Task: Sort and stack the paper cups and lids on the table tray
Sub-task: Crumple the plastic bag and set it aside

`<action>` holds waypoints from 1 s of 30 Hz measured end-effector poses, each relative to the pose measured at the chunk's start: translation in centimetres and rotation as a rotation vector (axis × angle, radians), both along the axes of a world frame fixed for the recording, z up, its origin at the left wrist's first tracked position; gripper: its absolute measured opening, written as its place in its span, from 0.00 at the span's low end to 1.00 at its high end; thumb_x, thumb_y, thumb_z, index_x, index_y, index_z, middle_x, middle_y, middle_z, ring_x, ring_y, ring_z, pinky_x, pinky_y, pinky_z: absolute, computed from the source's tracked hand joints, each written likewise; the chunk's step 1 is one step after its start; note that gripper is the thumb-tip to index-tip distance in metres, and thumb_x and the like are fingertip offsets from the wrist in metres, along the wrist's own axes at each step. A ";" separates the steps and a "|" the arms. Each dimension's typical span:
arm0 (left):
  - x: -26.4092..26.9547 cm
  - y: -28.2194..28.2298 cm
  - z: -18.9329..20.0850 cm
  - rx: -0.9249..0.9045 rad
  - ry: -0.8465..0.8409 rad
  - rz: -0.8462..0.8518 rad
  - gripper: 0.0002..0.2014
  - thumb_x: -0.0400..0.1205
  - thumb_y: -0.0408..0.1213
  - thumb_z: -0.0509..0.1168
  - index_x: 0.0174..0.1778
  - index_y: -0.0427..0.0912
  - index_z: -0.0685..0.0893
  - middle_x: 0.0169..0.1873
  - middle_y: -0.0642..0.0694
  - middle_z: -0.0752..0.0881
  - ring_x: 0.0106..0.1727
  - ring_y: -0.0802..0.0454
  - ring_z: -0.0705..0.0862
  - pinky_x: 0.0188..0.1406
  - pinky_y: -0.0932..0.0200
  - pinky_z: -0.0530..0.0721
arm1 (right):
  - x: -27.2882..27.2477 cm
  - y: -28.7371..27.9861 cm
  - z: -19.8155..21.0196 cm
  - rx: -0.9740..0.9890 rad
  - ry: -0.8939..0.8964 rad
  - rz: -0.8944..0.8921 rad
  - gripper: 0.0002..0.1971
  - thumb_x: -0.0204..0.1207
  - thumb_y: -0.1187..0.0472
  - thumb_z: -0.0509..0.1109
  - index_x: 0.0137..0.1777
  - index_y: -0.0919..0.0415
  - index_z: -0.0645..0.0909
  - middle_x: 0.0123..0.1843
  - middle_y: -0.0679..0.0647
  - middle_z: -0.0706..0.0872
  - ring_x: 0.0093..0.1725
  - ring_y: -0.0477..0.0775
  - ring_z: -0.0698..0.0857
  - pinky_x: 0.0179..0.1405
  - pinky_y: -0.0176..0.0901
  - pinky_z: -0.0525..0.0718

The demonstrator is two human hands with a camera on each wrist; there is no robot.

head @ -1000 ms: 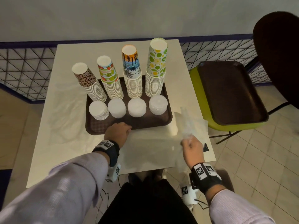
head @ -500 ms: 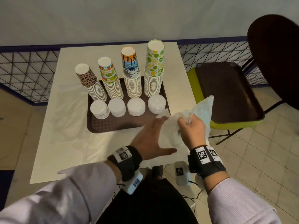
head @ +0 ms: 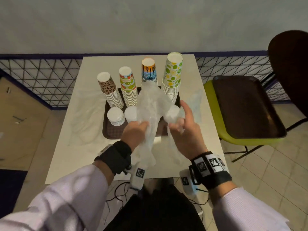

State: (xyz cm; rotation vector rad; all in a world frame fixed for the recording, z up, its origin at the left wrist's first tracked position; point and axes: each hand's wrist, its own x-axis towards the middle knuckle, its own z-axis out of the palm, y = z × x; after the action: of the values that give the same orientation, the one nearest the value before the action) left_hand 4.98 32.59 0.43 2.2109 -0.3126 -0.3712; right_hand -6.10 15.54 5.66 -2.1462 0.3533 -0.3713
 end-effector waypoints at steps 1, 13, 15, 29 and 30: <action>0.0 -0.1 0.4 -0.086 0.223 0.102 0.12 0.82 0.48 0.71 0.36 0.47 0.83 0.36 0.43 0.85 0.37 0.43 0.84 0.44 0.51 0.87 | 0.3 1.2 -0.2 -0.108 -0.048 0.110 0.38 0.81 0.59 0.69 0.88 0.56 0.54 0.39 0.52 0.87 0.37 0.56 0.84 0.51 0.58 0.84; -1.9 2.1 2.5 -0.600 0.605 -0.058 0.15 0.90 0.36 0.66 0.72 0.39 0.85 0.64 0.43 0.91 0.65 0.46 0.90 0.71 0.45 0.86 | 1.9 4.6 -2.3 0.453 -0.047 0.313 0.25 0.72 0.64 0.65 0.60 0.31 0.75 0.61 0.66 0.80 0.55 0.52 0.83 0.59 0.44 0.78; -1.6 2.5 1.7 -0.450 0.412 0.004 0.15 0.85 0.40 0.71 0.66 0.41 0.87 0.59 0.42 0.93 0.62 0.43 0.91 0.70 0.36 0.85 | 1.5 4.2 -2.6 0.372 -0.033 0.207 0.18 0.71 0.53 0.67 0.62 0.48 0.74 0.56 0.59 0.82 0.56 0.51 0.83 0.59 0.50 0.81; -4.1 5.6 0.0 -0.165 0.244 -0.199 0.17 0.87 0.46 0.70 0.71 0.60 0.85 0.57 0.60 0.90 0.55 0.63 0.88 0.62 0.60 0.86 | 3.8 2.2 -2.0 0.183 0.251 -0.043 0.13 0.88 0.65 0.61 0.66 0.58 0.85 0.61 0.54 0.88 0.57 0.51 0.83 0.54 0.32 0.73; -3.7 6.7 -1.1 -0.070 0.162 -0.079 0.15 0.86 0.45 0.71 0.69 0.56 0.87 0.54 0.59 0.90 0.52 0.60 0.89 0.61 0.56 0.87 | 3.7 1.8 -2.2 0.108 0.238 -0.040 0.15 0.88 0.67 0.60 0.68 0.60 0.83 0.62 0.56 0.88 0.59 0.54 0.84 0.54 0.29 0.71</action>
State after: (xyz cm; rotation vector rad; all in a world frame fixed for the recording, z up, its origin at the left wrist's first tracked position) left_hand 1.30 39.30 -0.66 2.0897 -0.3210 -0.5708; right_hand -2.37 17.37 3.50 -2.0827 0.5392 -0.1157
